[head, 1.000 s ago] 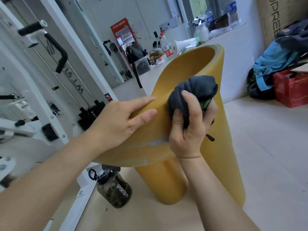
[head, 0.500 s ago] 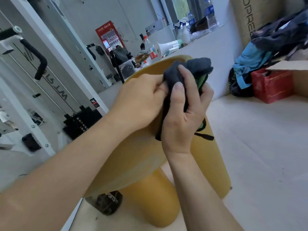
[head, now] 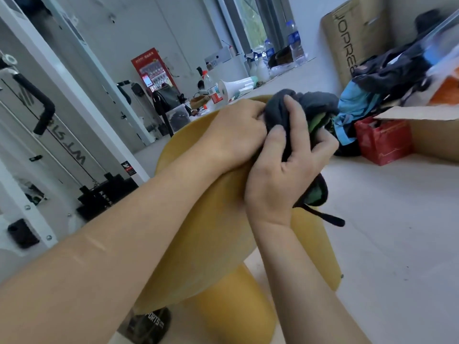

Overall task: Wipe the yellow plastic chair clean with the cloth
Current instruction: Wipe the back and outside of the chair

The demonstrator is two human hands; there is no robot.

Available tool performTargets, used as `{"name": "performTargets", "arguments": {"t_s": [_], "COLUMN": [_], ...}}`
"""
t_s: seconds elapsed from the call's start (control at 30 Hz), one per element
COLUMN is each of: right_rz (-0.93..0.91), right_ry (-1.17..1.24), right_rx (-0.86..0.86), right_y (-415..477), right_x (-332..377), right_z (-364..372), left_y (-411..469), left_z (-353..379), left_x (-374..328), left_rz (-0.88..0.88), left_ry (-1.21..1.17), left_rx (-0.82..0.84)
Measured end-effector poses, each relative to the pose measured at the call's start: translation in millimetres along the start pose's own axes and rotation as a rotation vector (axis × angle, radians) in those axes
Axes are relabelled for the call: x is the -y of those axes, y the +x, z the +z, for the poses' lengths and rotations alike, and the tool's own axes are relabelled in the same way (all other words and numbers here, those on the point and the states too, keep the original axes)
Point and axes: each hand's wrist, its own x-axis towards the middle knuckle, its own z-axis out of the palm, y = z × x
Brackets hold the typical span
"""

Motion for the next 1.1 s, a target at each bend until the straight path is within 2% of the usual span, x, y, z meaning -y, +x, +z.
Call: {"name": "performTargets", "arguments": {"t_s": [0.03, 0.07, 0.13, 0.2, 0.27, 0.33, 0.4, 0.43, 0.5, 0.57, 0.73, 0.8, 0.93, 1.1], "right_rz": [-0.036, 0.003, 0.313, 0.709, 0.88, 0.866, 0.744, 0.653, 0.442, 0.316, 0.181, 0.22, 0.371, 0.379], "right_ry": [-0.011, -0.032, -0.107, -0.167, -0.273, -0.427, -0.658, -0.776, -0.917, -0.908, -0.669, -0.632, -0.641, -0.717], "right_rx": [-0.012, -0.019, 0.022, 0.182, 0.369, 0.606, 0.9, 1.015, 1.13, 1.148, 1.146, 1.206, 1.332, 1.337], "right_y": [2.2, 6.3, 11.1, 8.3, 9.1, 26.2, 52.7, 65.0, 85.3, 101.7, 126.1, 131.7, 140.5, 148.0], "right_x": [-13.7, -30.5, -66.4, -95.1, -108.9, -103.3, -80.2, -66.4, -38.6, -8.4, 36.9, 40.1, 40.4, 40.9], "right_z": [-5.0, -11.2, -26.4, -37.1, -45.2, -53.5, -59.0, -61.6, -67.2, -74.4, -90.7, -98.3, -109.4, -114.4], "left_y": [1.6, 0.6, -9.5, -21.4, -25.9, -22.9, -22.5, -24.3, -32.6, -41.4, -47.0, -46.6, -56.1, -69.3], "left_z": [1.7, 2.7, 0.2, -3.0, -4.3, -3.5, -3.6, -2.3, 1.2, 16.8, 49.5, 49.9, 47.1, 47.3], "left_x": [-3.4, -4.2, 1.9, 9.2, 6.9, 4.0, 1.6, 1.9, 1.0, -5.6, -30.3, -32.4, -35.1, -41.7], "left_rz": [0.011, 0.023, 0.0, -0.021, -0.014, -0.009, 0.007, 0.063, 0.285, 0.443, 0.32, 0.31, 0.257, 0.164], "left_ry": [0.052, 0.133, 0.206, 0.127, 0.059, 0.062, 0.139, 0.244, 0.5, 0.593, 0.538, 0.501, 0.589, 0.638], "left_rx": [0.009, 0.039, 0.146, 0.206, 0.179, 0.135, 0.105, 0.066, -0.084, -0.161, -0.12, -0.152, -0.165, -0.159]}}
